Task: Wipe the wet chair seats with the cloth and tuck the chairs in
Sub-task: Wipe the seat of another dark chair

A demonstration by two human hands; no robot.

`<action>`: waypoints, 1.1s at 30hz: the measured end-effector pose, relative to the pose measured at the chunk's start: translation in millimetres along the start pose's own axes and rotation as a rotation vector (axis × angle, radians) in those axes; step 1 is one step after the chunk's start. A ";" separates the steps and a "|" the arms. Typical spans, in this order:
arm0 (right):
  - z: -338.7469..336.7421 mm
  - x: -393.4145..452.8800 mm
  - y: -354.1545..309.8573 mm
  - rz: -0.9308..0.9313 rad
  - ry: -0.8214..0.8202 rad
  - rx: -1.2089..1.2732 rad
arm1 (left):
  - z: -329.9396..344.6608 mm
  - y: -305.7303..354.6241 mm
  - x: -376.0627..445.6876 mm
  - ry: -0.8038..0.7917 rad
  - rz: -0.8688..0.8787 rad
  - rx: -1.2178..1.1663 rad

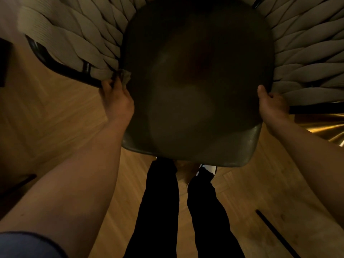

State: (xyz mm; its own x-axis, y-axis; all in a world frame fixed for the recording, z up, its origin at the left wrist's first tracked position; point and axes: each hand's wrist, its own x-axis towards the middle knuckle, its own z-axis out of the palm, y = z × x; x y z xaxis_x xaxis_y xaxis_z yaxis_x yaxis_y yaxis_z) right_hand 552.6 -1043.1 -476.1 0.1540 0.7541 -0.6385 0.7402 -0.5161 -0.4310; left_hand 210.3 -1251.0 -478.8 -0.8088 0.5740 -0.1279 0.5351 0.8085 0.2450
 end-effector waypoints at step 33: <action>-13.8 15.5 17.4 0.117 -0.173 0.422 | 67.2 207.2 -100.1 -0.255 0.288 -0.069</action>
State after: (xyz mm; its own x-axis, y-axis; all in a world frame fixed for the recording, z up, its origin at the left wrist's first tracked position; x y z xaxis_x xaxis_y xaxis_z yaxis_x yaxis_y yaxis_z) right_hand 576.9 -1034.8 -484.7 0.0830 0.6209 -0.7795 0.3884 -0.7405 -0.5484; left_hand 418.5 -1132.2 -479.8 -0.5364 0.7973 -0.2768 0.7067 0.6036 0.3692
